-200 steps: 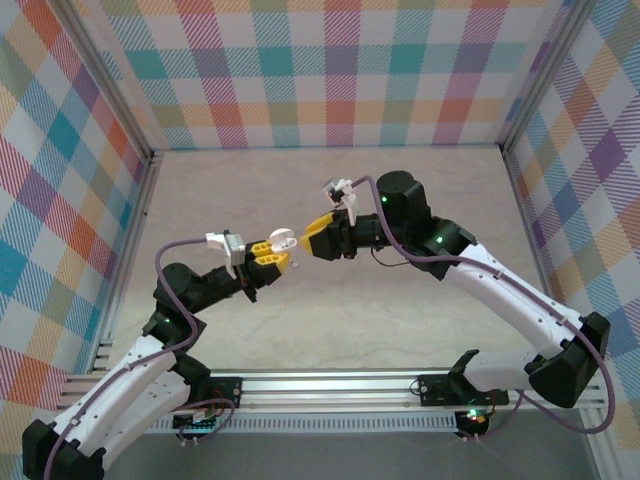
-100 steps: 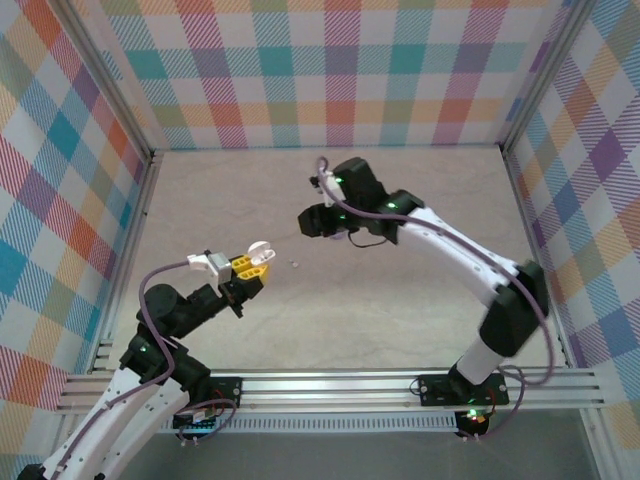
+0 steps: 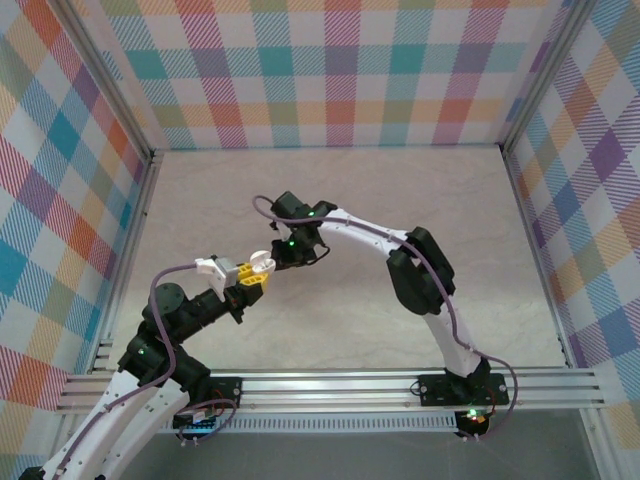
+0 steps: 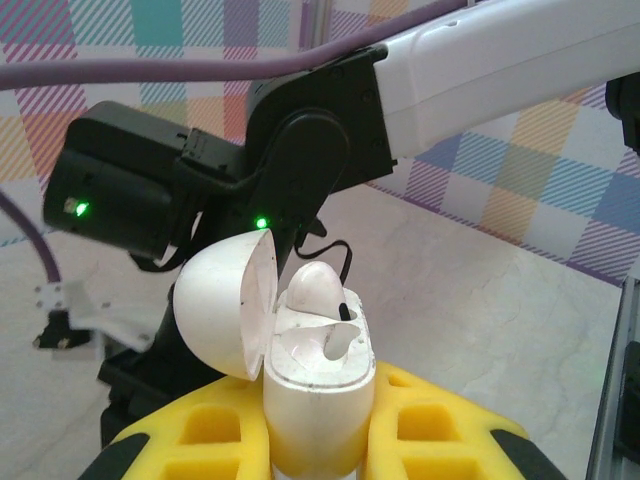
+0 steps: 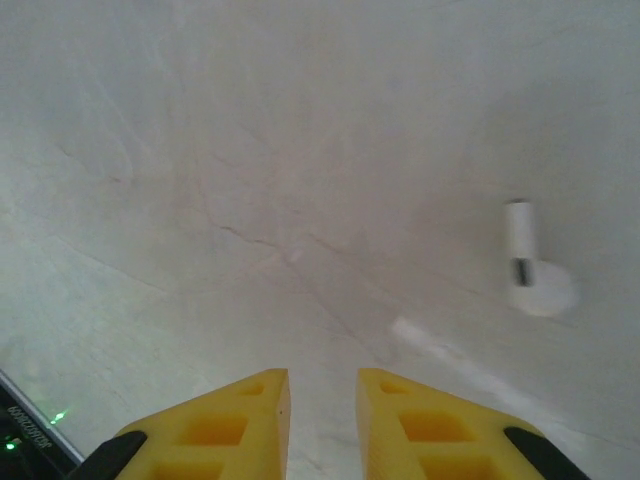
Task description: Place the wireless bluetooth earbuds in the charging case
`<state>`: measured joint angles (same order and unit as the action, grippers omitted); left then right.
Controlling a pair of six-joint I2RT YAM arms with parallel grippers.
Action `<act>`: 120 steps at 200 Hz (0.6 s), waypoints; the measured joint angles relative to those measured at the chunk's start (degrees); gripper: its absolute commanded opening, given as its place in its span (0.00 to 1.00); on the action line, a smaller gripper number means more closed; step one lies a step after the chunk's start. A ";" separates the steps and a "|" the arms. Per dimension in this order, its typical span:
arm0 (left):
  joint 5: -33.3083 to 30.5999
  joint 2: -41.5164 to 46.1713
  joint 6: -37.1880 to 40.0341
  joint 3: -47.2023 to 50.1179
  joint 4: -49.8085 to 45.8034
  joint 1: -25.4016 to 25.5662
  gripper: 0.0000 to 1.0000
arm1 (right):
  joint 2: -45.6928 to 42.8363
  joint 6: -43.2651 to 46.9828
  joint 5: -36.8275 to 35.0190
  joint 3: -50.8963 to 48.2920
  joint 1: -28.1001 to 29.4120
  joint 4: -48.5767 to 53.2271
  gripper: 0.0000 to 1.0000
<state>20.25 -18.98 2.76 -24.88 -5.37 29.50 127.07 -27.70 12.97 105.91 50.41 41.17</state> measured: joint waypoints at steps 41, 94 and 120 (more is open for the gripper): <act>0.02 0.00 1.18 0.00 -0.79 0.00 0.00 | 3.43 -1.49 -0.39 2.23 0.61 1.09 0.22; 0.22 0.24 1.18 0.00 -0.52 0.00 0.00 | 5.90 -1.46 -0.55 2.21 -1.57 1.38 0.21; 0.87 -1.11 1.16 0.02 -0.26 0.00 0.00 | 6.40 -1.46 -0.59 1.90 -2.73 1.38 0.21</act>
<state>21.12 -20.10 3.92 -24.86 -5.63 29.50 133.47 -29.17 12.38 107.81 47.68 42.54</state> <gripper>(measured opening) 0.193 0.212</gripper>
